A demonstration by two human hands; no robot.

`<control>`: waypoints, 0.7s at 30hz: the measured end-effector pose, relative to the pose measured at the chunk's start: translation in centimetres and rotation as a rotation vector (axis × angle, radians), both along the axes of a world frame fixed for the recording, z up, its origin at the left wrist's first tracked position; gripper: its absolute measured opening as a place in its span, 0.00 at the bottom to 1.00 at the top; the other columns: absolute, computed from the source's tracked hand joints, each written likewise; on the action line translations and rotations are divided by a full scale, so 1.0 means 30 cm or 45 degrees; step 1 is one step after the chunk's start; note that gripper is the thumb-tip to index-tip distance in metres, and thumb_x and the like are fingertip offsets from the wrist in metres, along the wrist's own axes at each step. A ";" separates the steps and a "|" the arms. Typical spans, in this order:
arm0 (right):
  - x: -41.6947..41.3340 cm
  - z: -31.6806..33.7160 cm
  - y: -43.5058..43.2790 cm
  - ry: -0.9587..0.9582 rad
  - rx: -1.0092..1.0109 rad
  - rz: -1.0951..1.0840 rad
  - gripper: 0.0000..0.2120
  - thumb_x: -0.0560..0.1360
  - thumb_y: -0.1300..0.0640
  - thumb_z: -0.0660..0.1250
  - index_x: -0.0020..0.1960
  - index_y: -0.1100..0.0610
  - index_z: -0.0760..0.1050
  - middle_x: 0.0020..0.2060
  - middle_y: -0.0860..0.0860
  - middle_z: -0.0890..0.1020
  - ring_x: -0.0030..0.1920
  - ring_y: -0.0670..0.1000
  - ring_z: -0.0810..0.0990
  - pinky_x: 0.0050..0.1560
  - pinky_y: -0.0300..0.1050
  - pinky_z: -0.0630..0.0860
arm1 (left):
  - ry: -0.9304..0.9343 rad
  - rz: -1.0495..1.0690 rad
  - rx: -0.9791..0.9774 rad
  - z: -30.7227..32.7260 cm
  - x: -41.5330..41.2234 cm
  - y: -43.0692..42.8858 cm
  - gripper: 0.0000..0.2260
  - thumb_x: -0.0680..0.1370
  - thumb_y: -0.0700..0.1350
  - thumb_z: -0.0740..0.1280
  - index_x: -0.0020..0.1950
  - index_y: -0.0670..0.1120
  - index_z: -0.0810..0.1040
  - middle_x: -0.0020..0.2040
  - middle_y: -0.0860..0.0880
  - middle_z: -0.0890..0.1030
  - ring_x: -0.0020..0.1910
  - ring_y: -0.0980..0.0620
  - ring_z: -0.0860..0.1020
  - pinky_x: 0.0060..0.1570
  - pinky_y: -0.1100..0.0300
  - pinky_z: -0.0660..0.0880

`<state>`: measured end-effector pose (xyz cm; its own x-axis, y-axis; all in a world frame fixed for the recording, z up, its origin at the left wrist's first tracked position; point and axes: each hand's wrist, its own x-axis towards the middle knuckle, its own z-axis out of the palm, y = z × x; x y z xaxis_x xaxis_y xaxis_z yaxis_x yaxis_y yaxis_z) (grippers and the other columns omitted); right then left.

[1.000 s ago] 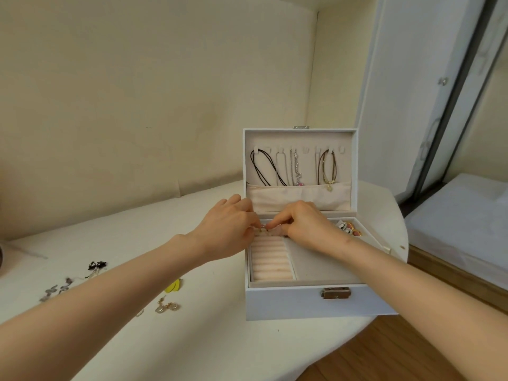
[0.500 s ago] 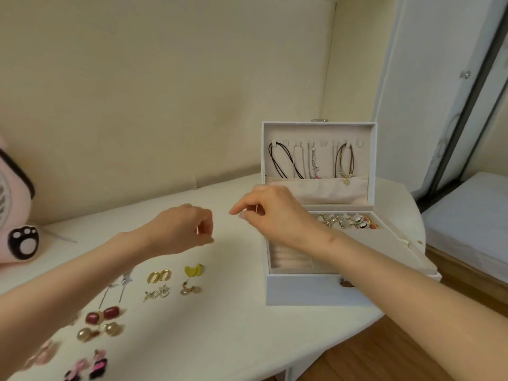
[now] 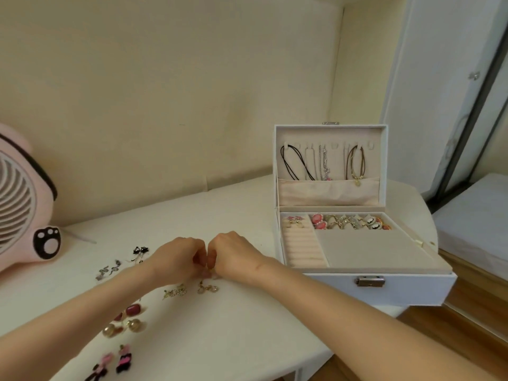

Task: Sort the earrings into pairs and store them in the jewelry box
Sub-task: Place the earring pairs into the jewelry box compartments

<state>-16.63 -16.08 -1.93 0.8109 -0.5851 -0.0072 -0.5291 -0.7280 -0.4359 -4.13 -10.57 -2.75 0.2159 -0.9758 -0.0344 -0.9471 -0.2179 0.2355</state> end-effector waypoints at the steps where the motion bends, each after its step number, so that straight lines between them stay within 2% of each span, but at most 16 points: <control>1: 0.004 -0.005 -0.003 -0.015 0.009 -0.008 0.11 0.71 0.63 0.70 0.52 0.64 0.79 0.52 0.61 0.81 0.52 0.61 0.79 0.54 0.53 0.76 | 0.002 -0.004 -0.025 -0.001 -0.002 0.003 0.11 0.71 0.50 0.72 0.38 0.53 0.70 0.38 0.58 0.73 0.40 0.55 0.71 0.33 0.70 0.63; 5: -0.005 -0.010 -0.013 -0.071 0.024 -0.048 0.08 0.70 0.66 0.69 0.49 0.65 0.80 0.49 0.61 0.81 0.50 0.61 0.79 0.51 0.54 0.78 | 0.006 -0.082 -0.073 0.013 -0.020 0.013 0.14 0.71 0.48 0.72 0.34 0.55 0.68 0.35 0.59 0.72 0.35 0.60 0.70 0.33 0.71 0.64; 7: -0.019 -0.002 -0.014 -0.108 0.003 -0.065 0.07 0.70 0.67 0.67 0.48 0.65 0.80 0.48 0.61 0.82 0.50 0.61 0.79 0.50 0.53 0.78 | 0.054 -0.135 -0.088 0.028 -0.035 0.017 0.14 0.72 0.44 0.72 0.33 0.54 0.68 0.35 0.59 0.74 0.33 0.62 0.73 0.32 0.73 0.65; 9: -0.036 0.014 -0.011 -0.136 -0.040 -0.061 0.07 0.70 0.66 0.67 0.46 0.65 0.81 0.47 0.61 0.82 0.49 0.60 0.79 0.50 0.53 0.78 | 0.135 -0.149 -0.112 0.050 -0.055 0.027 0.13 0.72 0.39 0.71 0.34 0.51 0.69 0.33 0.57 0.75 0.27 0.66 0.73 0.28 0.73 0.65; 11: -0.060 0.048 -0.009 -0.157 -0.104 -0.051 0.06 0.70 0.63 0.69 0.46 0.63 0.81 0.46 0.59 0.82 0.48 0.60 0.80 0.50 0.52 0.78 | 0.234 -0.159 -0.188 0.080 -0.075 0.036 0.12 0.72 0.37 0.71 0.34 0.49 0.71 0.32 0.52 0.78 0.25 0.64 0.74 0.27 0.72 0.66; 15: -0.149 0.162 -0.025 -0.206 -0.205 -0.088 0.05 0.69 0.62 0.72 0.44 0.57 0.83 0.42 0.56 0.83 0.45 0.55 0.80 0.46 0.45 0.77 | 0.460 -0.203 -0.430 0.138 -0.119 0.034 0.10 0.69 0.38 0.74 0.37 0.45 0.72 0.32 0.46 0.81 0.30 0.56 0.79 0.32 0.68 0.70; 18: -0.240 0.232 -0.079 -0.269 -0.054 -0.159 0.06 0.70 0.66 0.69 0.41 0.57 0.82 0.37 0.53 0.82 0.36 0.50 0.80 0.42 0.45 0.79 | 0.595 -0.266 -0.517 0.161 -0.169 0.006 0.11 0.69 0.37 0.74 0.37 0.45 0.71 0.33 0.44 0.82 0.31 0.53 0.80 0.35 0.60 0.72; 21: -0.333 0.257 -0.144 -0.328 0.239 -0.250 0.06 0.74 0.68 0.66 0.42 0.60 0.78 0.35 0.57 0.80 0.28 0.45 0.78 0.31 0.37 0.78 | 0.645 -0.330 -0.520 0.160 -0.219 -0.038 0.10 0.68 0.38 0.75 0.37 0.44 0.73 0.33 0.45 0.81 0.32 0.53 0.78 0.39 0.54 0.74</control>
<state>-26.62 -20.41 5.79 0.6726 -0.7375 0.0605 -0.5064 -0.5184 -0.6891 -10.70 -11.70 2.04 0.0289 -0.9499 0.3113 -0.7083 0.2003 0.6769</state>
